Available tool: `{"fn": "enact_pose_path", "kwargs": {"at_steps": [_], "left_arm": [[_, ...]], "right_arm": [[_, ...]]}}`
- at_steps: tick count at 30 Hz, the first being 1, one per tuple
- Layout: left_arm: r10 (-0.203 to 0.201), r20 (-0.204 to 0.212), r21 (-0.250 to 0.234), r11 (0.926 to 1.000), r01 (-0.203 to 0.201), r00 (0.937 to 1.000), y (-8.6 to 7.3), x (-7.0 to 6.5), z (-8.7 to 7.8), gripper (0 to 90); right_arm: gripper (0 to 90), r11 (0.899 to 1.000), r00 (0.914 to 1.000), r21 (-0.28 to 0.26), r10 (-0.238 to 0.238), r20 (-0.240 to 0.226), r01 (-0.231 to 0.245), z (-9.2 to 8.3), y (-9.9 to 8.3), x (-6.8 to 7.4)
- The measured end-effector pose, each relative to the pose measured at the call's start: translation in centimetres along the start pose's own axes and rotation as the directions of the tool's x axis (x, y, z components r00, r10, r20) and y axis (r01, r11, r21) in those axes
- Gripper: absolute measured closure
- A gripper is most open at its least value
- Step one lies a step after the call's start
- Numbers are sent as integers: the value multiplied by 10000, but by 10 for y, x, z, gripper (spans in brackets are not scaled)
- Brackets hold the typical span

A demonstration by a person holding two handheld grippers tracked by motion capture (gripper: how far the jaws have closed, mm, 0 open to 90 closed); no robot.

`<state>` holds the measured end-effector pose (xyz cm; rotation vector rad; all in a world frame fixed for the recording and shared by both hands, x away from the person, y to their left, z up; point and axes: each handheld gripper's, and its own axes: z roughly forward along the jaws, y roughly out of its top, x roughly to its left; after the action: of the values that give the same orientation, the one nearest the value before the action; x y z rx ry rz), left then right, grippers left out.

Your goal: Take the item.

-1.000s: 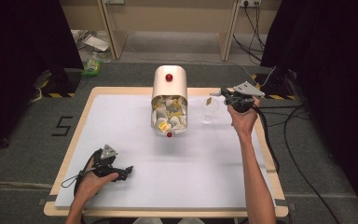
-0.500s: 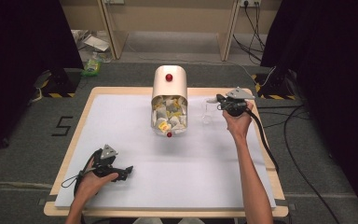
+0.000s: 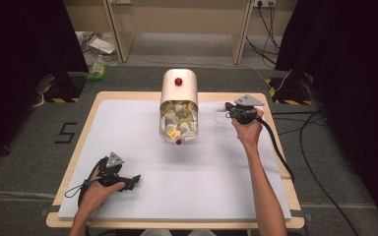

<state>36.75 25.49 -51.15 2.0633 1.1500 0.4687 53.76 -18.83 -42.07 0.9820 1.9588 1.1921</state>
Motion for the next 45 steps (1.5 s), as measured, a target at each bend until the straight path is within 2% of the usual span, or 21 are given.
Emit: {"fn": "enact_pose_path", "kwargs": {"at_steps": [9, 20, 25, 27, 28, 30, 35, 41, 45], "left_arm": [[0, -1, 1, 10000, 0, 10000, 0, 0, 0, 0], [1, -2, 1, 10000, -1, 10000, 0, 0, 0, 0], [0, -1, 1, 10000, 0, 10000, 0, 0, 0, 0], [5, -2, 4, 10000, -5, 10000, 0, 0, 0, 0], [5, -2, 4, 10000, -5, 10000, 0, 0, 0, 0], [1, -1, 2, 10000, -1, 10000, 0, 0, 0, 0], [3, -12, 5, 10000, -3, 10000, 0, 0, 0, 0], [6, -11, 3, 10000, -6, 10000, 0, 0, 0, 0], [3, -8, 1, 10000, -3, 10000, 0, 0, 0, 0]], "right_arm": [[811, 9999, 9999, -62, 124, -85, -125, 3, 0, 1], [715, 9991, 9993, -268, 313, -205, -318, -3, 4, 1], [637, 9985, 9983, -239, 478, -323, -485, -6, 4, 3], [557, 9976, 9971, -192, 652, -389, -659, -8, 3, 4], [557, 9976, 9971, -192, 652, -389, -659, -8, 3, 4], [462, 9963, 9955, -96, 849, -433, -854, -11, 2, 5], [351, 9942, 9929, 6, 1073, -509, -1075, -18, -4, 8], [289, 9888, 9862, 31, 1487, -727, -1489, -26, -5, 10], [265, 9888, 9862, 102, 1489, -726, -1486, -31, -5, 12]]}}
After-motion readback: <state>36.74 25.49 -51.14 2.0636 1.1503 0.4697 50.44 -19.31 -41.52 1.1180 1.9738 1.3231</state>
